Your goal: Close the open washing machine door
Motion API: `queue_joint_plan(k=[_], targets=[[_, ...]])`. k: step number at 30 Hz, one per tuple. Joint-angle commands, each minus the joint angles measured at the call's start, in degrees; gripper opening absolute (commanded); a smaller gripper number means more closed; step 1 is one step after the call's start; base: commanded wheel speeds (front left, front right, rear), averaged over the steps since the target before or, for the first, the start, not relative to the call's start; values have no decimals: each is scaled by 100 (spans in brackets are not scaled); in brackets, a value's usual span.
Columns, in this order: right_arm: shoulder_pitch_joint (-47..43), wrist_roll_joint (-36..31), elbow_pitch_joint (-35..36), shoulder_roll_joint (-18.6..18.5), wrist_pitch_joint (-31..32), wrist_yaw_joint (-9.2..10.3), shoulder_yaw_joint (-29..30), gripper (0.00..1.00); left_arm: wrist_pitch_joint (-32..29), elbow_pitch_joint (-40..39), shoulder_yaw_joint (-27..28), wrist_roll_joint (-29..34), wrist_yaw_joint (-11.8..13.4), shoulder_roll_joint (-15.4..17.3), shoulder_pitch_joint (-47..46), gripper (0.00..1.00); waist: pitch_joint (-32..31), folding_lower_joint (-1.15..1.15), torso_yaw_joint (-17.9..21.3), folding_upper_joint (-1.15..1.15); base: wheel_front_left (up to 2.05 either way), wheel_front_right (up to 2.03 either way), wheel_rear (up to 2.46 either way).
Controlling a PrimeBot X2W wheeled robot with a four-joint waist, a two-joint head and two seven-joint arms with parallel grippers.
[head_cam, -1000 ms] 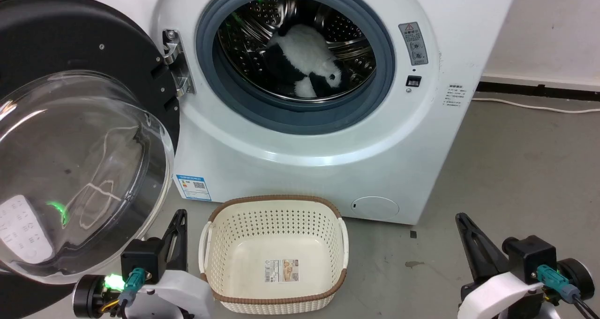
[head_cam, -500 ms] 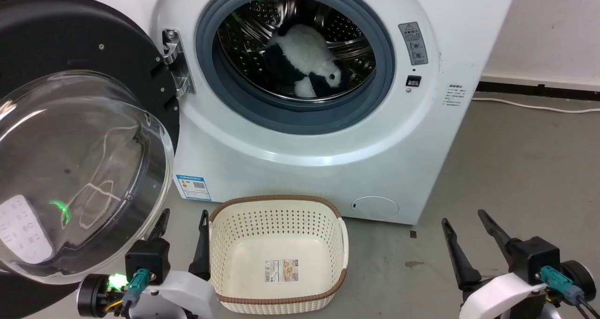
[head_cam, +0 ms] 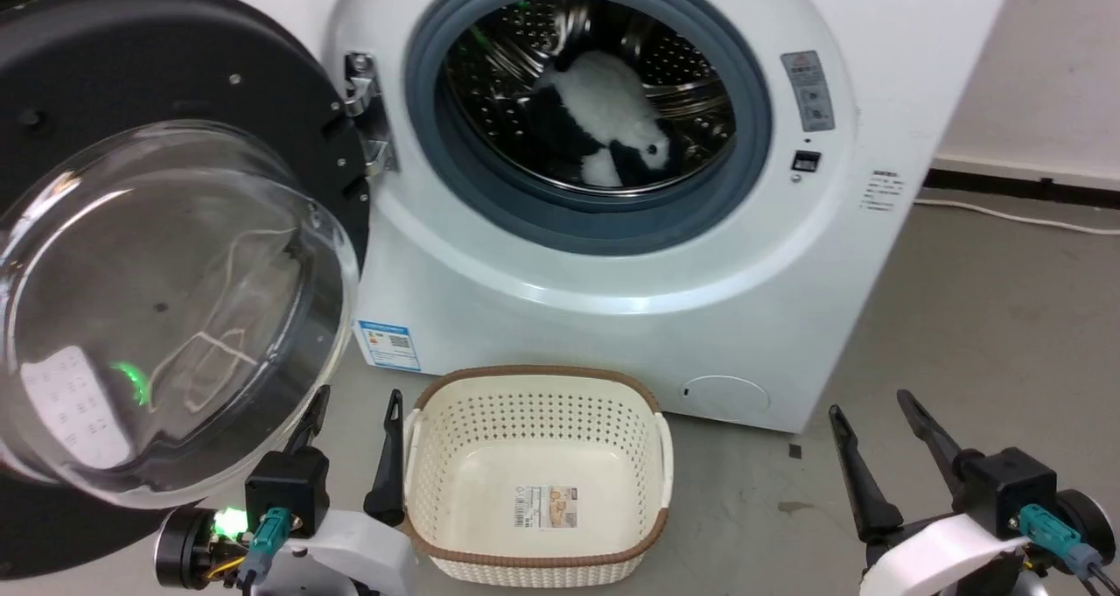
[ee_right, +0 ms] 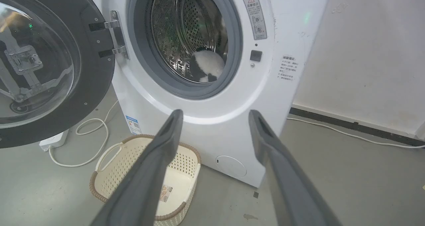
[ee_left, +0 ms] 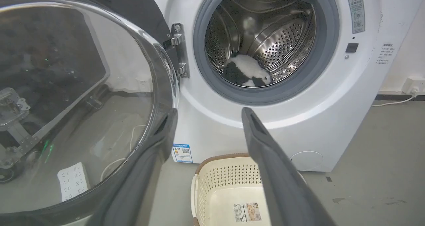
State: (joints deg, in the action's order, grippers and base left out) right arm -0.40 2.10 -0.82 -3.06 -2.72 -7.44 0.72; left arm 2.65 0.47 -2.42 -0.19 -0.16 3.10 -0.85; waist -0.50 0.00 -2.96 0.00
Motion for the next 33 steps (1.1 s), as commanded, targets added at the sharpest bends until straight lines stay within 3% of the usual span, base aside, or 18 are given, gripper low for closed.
queue_joint_plan(k=[1, 13, 33], targets=[[-117, 47, 27, 3, -53, -1, -1, 100, 53, -1, -15, -15, 14, 36, 13, 100, -14, 0, -50, 0, 0, 0, 0], [-189, 145, -5, 5, -196, -1, -133, 100, 197, -26, -88, -26, 39, 117, 89, 100, -74, 0, -540, 0, 0, 0, 0], [143, 336, -298, -62, -458, -2, -730, 100, 460, -288, -28, -68, 292, 175, 370, 100, 44, 0, -1155, 0, 0, 0, 0]])
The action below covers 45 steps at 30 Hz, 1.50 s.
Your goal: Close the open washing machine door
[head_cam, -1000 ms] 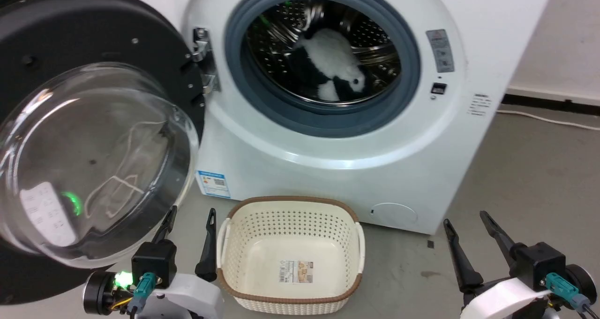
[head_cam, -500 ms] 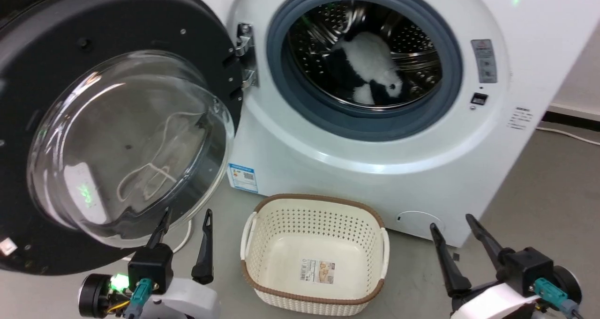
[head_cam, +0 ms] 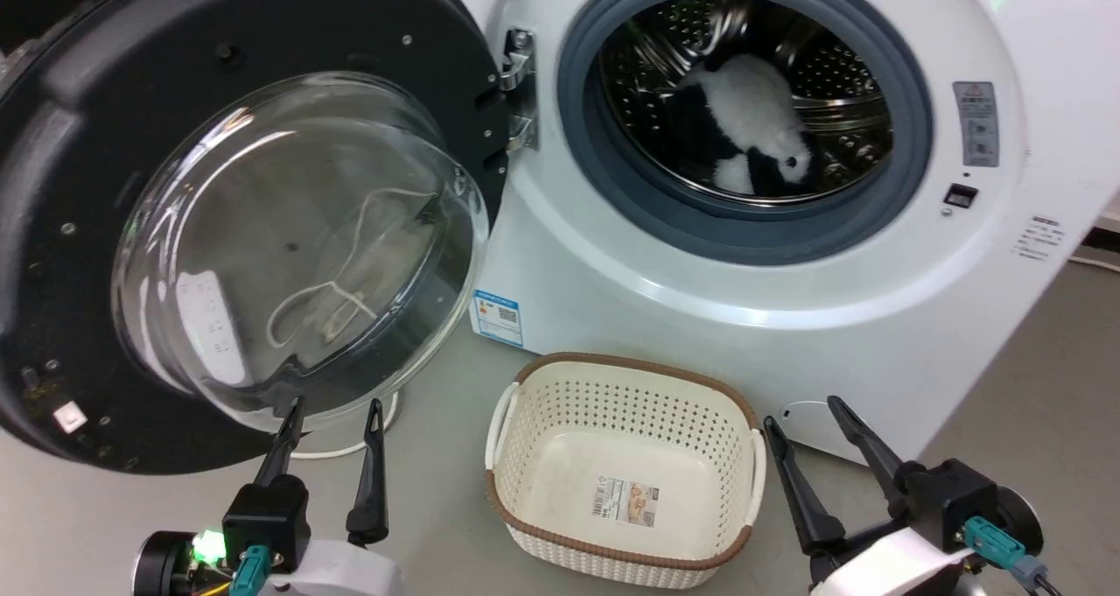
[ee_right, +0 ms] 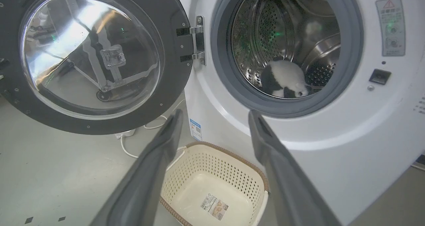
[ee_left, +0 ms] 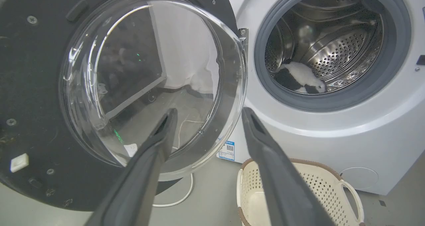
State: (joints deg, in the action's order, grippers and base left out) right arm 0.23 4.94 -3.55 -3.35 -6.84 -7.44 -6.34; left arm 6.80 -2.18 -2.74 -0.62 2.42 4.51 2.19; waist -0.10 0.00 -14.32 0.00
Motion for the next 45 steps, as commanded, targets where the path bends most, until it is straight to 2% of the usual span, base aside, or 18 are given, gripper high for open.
queue_joint_plan(k=[1, 27, 28, 29, 30, 34, 39, 45], targets=[[91, 69, -38, -42, -58, -2, -53, 100, 58, -32, 5, -26, 43, 35, 77, 100, 7, 0, -44, 0, 0, 0, 0], [155, 390, -241, -128, -368, -3, -567, 100, 370, -186, 24, -60, 188, 77, 280, 100, -9, 0, -655, 0, 0, 0, 0], [148, 401, -245, -131, -380, -3, -576, 100, 382, -188, 26, -73, 185, 77, 285, 89, -10, 0, -679, 0, 0, 0, 0], [142, 410, -248, -133, -392, -3, -585, 100, 394, -184, 25, -84, 177, 79, 293, 41, -11, 0, -702, 0, 0, 0, 0], [135, 418, -250, -135, -403, -3, -593, 100, 405, -177, 25, -95, 166, 82, 297, 0, -11, 0, -726, 0, 0, 0, 0], [101, 444, -251, -144, -451, -3, -610, 100, 453, -259, 60, -195, 148, 56, 284, 0, -5, 0, -829, 0, 0, 0, 0], [-66, 427, -185, -165, -535, -4, -526, 100, 537, -783, 432, -606, 56, -18, 66, 0, 108, 0, -1023, 0, 0, 0, 0], [-247, 376, -56, -217, -606, -4, -363, 100, 609, -878, 1160, -1325, -288, 134, -632, 0, 314, 0, -1162, 0, 0, 0, 0]])
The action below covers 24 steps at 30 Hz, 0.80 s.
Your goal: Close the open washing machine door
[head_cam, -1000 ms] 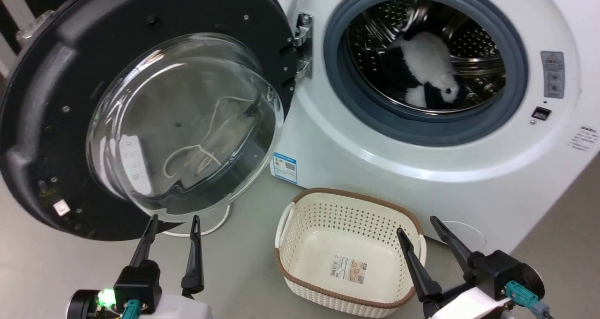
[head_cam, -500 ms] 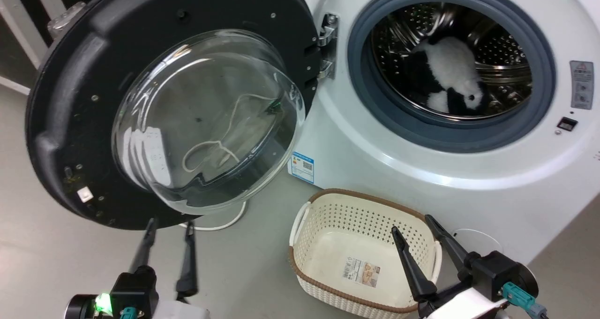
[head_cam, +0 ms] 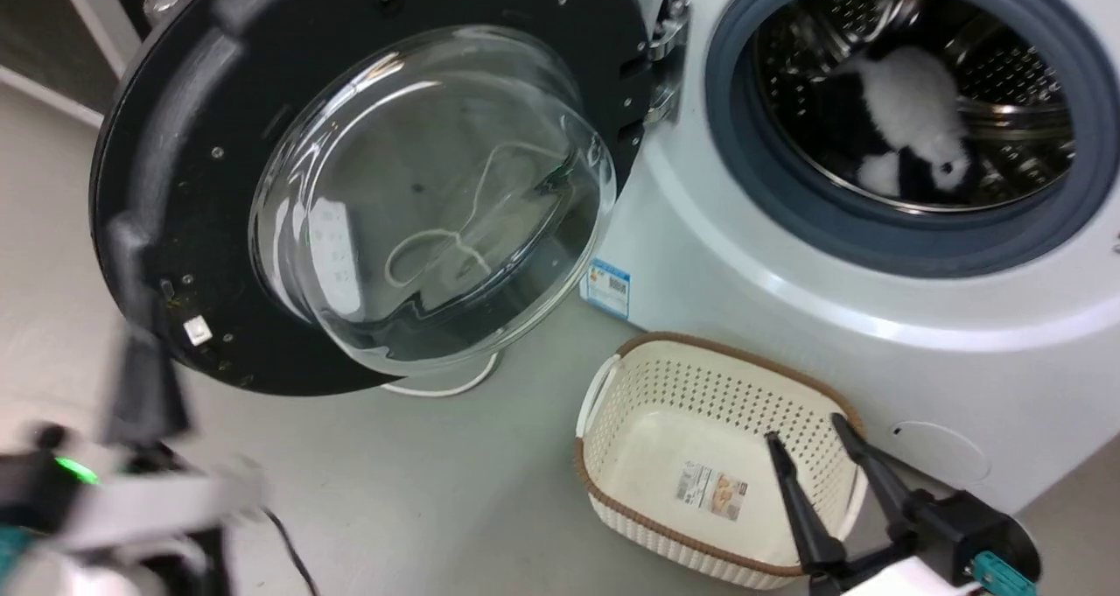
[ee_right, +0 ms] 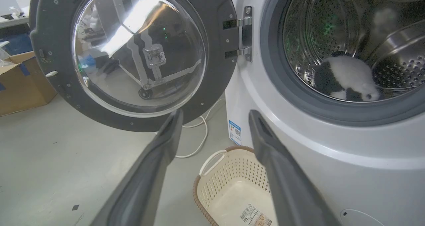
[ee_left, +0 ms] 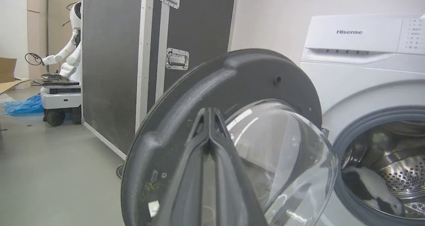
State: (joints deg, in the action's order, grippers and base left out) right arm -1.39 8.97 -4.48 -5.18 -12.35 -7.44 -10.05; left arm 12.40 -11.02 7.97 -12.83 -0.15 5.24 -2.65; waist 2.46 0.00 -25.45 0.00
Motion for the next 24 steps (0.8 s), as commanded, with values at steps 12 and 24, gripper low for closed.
queue_joint_plan(k=[12, 24], targets=[[98, 68, 165, -327, -197, -4, -119, 100, -1364, 1856, 1932, -2660, 101, 1362, -2531, 0, 743, 0, 234, 0, 0, 0, 0], [199, 175, 118, -487, -264, -5, -204, 100, -3789, 4143, 2909, -4874, 815, 1817, -3950, 0, 979, 0, 439, 0, 0, 0, 0]])
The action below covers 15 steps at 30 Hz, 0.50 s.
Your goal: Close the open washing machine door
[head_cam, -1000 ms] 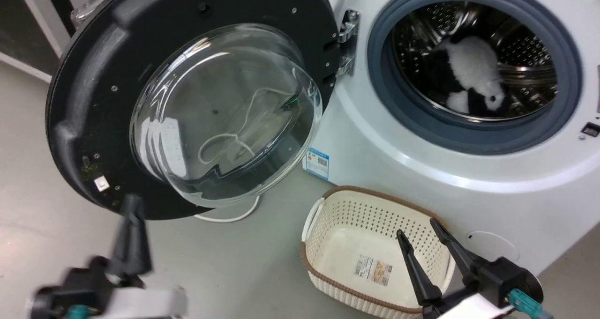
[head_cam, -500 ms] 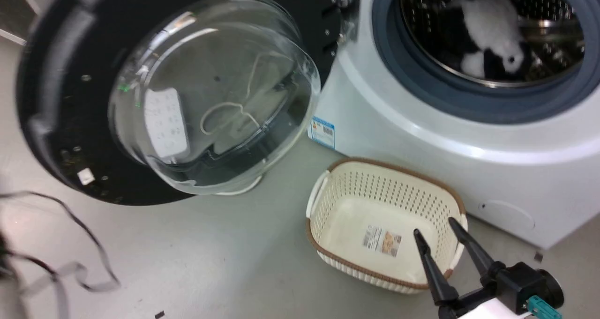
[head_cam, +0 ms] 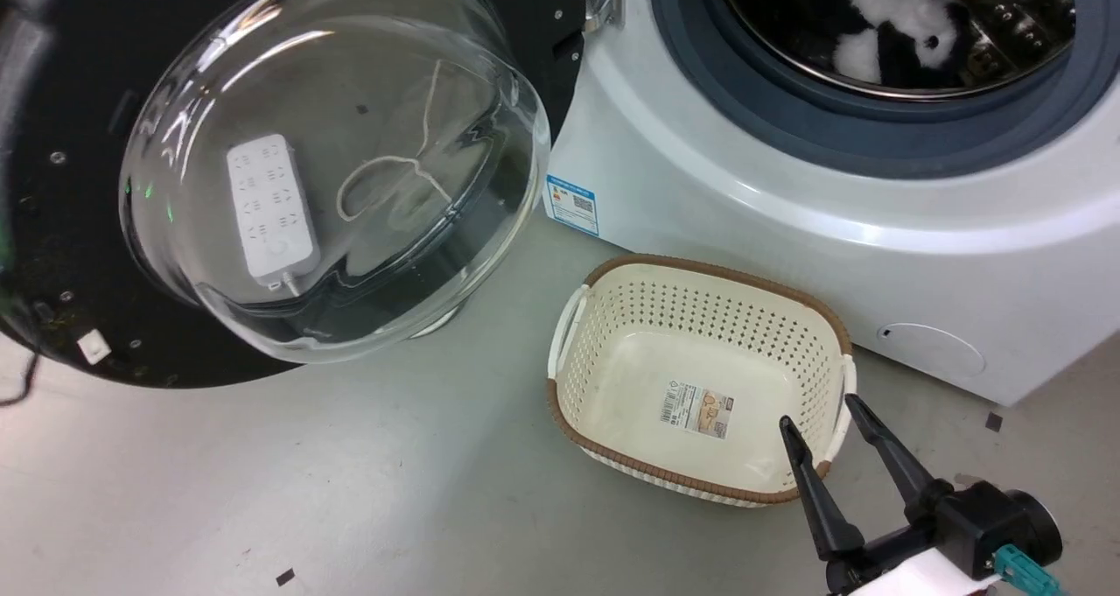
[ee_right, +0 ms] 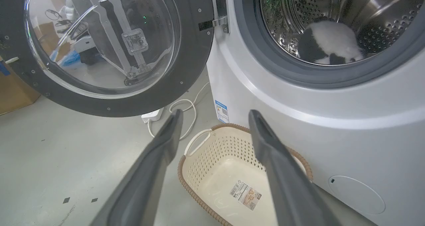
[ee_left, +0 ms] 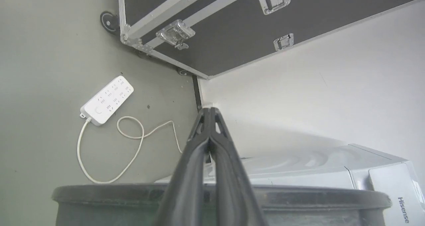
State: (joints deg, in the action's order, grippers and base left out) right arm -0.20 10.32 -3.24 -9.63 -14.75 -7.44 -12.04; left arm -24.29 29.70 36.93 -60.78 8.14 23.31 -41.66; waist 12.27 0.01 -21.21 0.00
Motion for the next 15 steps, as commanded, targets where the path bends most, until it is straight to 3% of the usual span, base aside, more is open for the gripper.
queue_joint_plan(k=[1, 3, 10, 15], targets=[[80, 48, -14, -49, -25, -5, -10, 100, -280, 142, 11, -166, -33, 5, -52, 0, -6, -1, 24, 0, 0, 0, 0], [76, 69, -32, -69, -25, -5, -27, 100, -895, 278, -218, -289, -242, -14, 105, 0, -32, -1, 51, 0, 0, 0, 0], [9, 86, -120, 29, -25, -5, -7, 100, -1785, 41, -380, -601, -567, -125, 559, 0, -290, -1, 76, 0, 0, 0, 0], [-90, 81, -175, 179, -25, -5, 55, 100, -2617, -505, -498, -998, -778, -429, 1116, 0, -610, -1, 49, 0, 0, 0, 0]])
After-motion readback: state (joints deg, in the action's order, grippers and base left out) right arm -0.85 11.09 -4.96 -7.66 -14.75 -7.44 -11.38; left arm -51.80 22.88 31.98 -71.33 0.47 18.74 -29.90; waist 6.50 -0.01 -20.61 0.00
